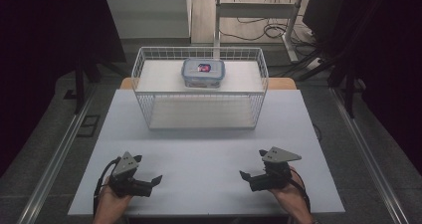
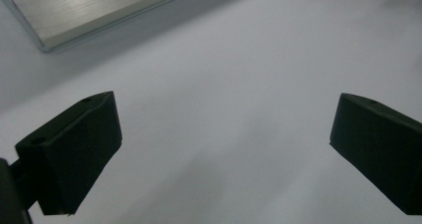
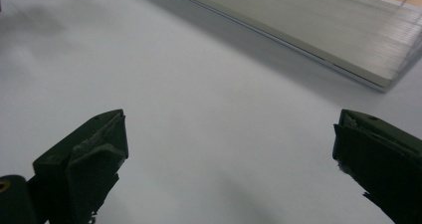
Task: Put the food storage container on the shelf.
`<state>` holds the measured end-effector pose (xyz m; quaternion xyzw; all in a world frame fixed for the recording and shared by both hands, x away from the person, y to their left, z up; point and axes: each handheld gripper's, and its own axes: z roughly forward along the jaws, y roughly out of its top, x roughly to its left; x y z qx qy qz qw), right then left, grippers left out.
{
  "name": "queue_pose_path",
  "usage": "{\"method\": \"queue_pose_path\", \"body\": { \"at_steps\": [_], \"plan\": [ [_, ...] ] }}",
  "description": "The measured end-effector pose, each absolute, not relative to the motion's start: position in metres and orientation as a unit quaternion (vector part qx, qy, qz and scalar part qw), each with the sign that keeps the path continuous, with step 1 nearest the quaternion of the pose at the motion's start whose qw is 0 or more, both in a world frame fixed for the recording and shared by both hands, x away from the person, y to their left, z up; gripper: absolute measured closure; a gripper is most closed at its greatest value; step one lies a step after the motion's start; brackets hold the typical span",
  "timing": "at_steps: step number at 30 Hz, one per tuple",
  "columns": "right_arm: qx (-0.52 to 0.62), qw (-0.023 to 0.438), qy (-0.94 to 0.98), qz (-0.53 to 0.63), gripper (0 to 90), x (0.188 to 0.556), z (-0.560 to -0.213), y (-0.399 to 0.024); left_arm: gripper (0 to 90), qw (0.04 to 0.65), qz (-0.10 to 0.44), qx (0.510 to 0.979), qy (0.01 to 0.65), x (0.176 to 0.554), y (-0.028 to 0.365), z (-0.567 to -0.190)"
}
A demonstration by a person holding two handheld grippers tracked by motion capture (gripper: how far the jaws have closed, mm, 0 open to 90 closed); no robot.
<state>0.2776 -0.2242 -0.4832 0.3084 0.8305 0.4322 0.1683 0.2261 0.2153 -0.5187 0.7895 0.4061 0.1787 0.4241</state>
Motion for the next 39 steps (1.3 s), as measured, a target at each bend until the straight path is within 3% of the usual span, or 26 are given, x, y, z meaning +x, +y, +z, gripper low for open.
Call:
{"method": "queue_pose_path", "body": {
  "at_steps": [23,39],
  "plan": [
    [0.352,0.191,0.829,0.391,0.3,0.257,-0.499,-0.264,0.0,0.390,0.192,0.790,0.433,0.202,0.249,-0.532],
    [0.372,0.171,0.845,0.344,0.0,0.246,-0.512,-0.272,0.0,0.359,0.148,0.805,0.449,0.199,0.252,-0.547]
  ]
}}
